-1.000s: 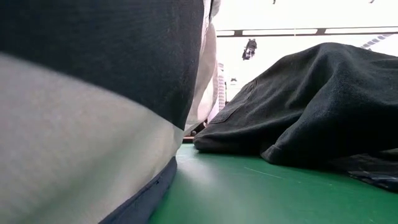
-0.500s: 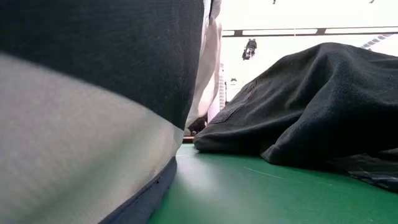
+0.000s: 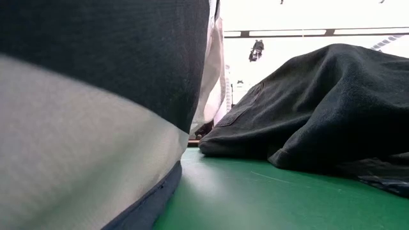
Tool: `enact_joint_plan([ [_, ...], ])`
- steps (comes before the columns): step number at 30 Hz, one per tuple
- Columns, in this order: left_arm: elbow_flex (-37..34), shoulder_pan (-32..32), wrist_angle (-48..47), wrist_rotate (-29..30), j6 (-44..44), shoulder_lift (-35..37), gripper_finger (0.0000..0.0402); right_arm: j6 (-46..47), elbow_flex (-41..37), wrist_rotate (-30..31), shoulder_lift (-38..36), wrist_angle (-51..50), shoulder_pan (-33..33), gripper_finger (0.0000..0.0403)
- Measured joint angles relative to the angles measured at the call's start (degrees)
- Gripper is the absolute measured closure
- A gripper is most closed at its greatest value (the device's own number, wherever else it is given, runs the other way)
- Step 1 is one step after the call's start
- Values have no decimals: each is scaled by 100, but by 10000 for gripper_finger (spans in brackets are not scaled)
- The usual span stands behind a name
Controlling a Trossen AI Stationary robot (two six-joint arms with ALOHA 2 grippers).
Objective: Sort clothes
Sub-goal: Put the white blouse into the blue laundry organizer
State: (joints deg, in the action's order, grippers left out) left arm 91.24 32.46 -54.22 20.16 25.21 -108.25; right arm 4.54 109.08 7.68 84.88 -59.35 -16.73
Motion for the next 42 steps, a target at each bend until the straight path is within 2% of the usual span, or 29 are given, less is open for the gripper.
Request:
enact_joint_plan([
  [3, 0, 127, -16, -507, -48, 0, 378, 29, 0, -2, 2, -39, 0, 149],
  [4, 0, 172, -56, -658, 53, 0, 389, 40, -1, -1, 2, -65, 0, 149],
  [8, -27, 318, -403, -1066, 724, -13, 389, 40, -2, -2, 11, -57, 0, 143],
  [11, -253, 445, -275, -1274, 911, -35, 399, 41, -28, 0, 13, -42, 0, 139],
  [15, -597, 541, 110, -933, 912, -35, 400, 41, -63, 2, 18, -44, 0, 136],
  [22, -1623, 470, 1608, -691, 693, -6, 401, 41, -63, 63, 20, -39, 0, 148],
  [28, -2084, 388, 2010, -641, 676, 2, 401, 41, -63, 155, 20, -39, 0, 143],
  [32, -1829, 390, 1695, -511, 420, -19, 401, 42, -63, 157, 20, -39, 0, 136],
  [38, -750, 386, 559, -95, 350, -52, 401, 41, -63, 178, 20, -37, 2, 136],
  [42, -198, 388, -247, 11, 645, -50, 388, 35, -63, 177, 20, -37, 2, 143],
])
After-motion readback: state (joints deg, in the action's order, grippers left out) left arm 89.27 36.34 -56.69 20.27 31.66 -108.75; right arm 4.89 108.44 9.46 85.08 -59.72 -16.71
